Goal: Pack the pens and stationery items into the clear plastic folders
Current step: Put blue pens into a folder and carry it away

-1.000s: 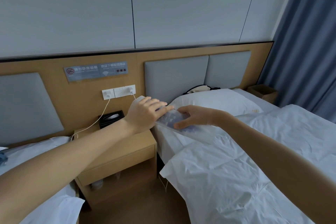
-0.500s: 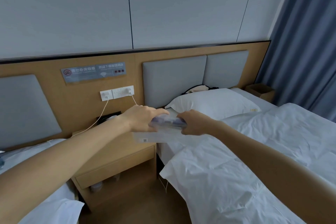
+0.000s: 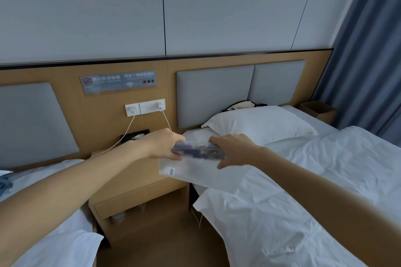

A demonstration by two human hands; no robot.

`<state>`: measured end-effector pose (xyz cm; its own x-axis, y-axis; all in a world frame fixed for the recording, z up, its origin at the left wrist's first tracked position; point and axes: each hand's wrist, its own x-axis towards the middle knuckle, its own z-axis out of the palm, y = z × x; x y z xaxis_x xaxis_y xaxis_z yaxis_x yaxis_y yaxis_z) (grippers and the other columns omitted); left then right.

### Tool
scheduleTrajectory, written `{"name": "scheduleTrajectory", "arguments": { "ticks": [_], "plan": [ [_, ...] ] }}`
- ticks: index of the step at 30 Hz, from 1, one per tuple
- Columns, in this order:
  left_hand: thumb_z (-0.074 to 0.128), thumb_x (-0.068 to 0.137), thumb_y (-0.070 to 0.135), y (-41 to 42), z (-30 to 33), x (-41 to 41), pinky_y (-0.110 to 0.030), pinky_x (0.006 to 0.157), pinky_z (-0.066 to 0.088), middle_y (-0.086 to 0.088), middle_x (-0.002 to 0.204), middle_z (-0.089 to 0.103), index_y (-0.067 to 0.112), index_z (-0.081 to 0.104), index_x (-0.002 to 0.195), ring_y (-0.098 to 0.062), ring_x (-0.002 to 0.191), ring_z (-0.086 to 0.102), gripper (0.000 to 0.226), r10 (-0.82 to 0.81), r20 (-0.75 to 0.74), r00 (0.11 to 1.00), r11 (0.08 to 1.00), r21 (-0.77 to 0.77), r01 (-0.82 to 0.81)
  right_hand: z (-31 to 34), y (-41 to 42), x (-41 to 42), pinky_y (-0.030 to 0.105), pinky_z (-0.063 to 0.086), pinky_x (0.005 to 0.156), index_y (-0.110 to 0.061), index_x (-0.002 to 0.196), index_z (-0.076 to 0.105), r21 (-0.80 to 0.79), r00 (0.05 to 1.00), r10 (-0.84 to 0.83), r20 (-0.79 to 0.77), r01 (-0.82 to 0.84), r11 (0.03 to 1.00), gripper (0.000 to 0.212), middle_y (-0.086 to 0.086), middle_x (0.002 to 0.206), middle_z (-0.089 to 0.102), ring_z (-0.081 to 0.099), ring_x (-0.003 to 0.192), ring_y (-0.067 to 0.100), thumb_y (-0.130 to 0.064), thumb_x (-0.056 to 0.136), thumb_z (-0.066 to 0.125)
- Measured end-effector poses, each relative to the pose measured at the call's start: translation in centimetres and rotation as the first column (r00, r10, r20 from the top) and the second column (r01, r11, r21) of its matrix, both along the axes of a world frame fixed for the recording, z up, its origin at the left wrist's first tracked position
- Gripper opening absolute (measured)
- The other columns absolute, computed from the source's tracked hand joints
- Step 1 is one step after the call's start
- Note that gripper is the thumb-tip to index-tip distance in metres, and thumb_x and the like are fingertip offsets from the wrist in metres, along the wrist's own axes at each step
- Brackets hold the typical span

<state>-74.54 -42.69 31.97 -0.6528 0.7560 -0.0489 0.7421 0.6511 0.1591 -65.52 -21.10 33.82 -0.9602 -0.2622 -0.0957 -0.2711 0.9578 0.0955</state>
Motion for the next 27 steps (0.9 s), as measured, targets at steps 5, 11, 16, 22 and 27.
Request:
{"name": "scheduleTrajectory", "arguments": {
  "ticks": [5, 11, 16, 22, 27],
  "plan": [
    [0.073, 0.080, 0.029, -0.2, 0.5, 0.2, -0.013, 0.059, 0.035, 0.018, 0.073, 0.055, 0.037, 0.050, 0.074, 0.002, 0.067, 0.051, 0.025, -0.026, 0.149, 0.988, 1.000, -0.013, 0.028, -0.9, -0.2, -0.2, 0.027, 0.033, 0.059, -0.017, 0.114, 0.047, -0.055, 0.997, -0.011, 0.071, 0.015, 0.998, 0.047, 0.000, 0.093, 0.052, 0.045, 0.077, 0.019, -0.043, 0.081, 0.069],
    [0.070, 0.081, 0.035, 1.3, 0.5, 1.4, -0.024, 0.073, 0.049, 0.004, 0.092, 0.062, 0.020, 0.059, 0.099, -0.010, 0.080, 0.057, 0.026, -0.029, 0.147, 0.989, 0.953, -0.293, 0.071, -1.6, -0.8, 0.0, 0.020, 0.027, 0.053, -0.022, 0.099, 0.042, -0.123, 0.985, 0.048, 0.168, -0.027, 0.992, 0.034, -0.001, 0.091, 0.050, 0.045, 0.076, 0.021, -0.036, 0.084, 0.069],
    [0.075, 0.076, 0.037, 3.5, -1.0, 3.2, -0.026, 0.069, 0.046, -0.001, 0.102, 0.061, 0.018, 0.054, 0.114, -0.017, 0.089, 0.058, 0.047, -0.053, 0.151, 0.987, 0.996, -0.058, 0.062, -1.0, -0.9, 0.2, 0.026, 0.032, 0.061, -0.014, 0.112, 0.053, -0.124, 0.986, 0.058, 0.155, -0.039, 0.991, 0.043, 0.001, 0.095, 0.054, 0.045, 0.081, 0.018, -0.038, 0.082, 0.071],
    [0.077, 0.075, 0.033, 3.5, -0.4, 2.5, -0.025, 0.069, 0.048, -0.001, 0.092, 0.067, 0.017, 0.062, 0.095, -0.015, 0.081, 0.062, 0.030, -0.014, 0.235, 0.972, 1.000, 0.007, 0.013, -1.4, -0.3, 1.1, 0.027, 0.039, 0.082, -0.017, 0.131, 0.040, -0.038, 0.990, 0.118, -0.075, -0.122, 0.992, 0.061, 0.003, 0.123, 0.054, 0.052, 0.101, 0.021, -0.040, 0.082, 0.069],
    [0.080, 0.072, 0.035, 3.3, 0.1, 1.6, -0.032, 0.078, 0.053, -0.001, 0.091, 0.069, 0.020, 0.063, 0.092, -0.016, 0.083, 0.065, 0.030, 0.005, 0.339, 0.941, 1.000, 0.014, -0.011, -3.6, 0.2, 1.2, 0.039, 0.034, 0.104, -0.018, 0.145, 0.029, 0.093, 0.943, 0.204, -0.265, -0.185, 0.978, 0.093, 0.007, 0.134, 0.048, 0.047, 0.119, 0.028, -0.052, 0.073, 0.074]
  ]
}}
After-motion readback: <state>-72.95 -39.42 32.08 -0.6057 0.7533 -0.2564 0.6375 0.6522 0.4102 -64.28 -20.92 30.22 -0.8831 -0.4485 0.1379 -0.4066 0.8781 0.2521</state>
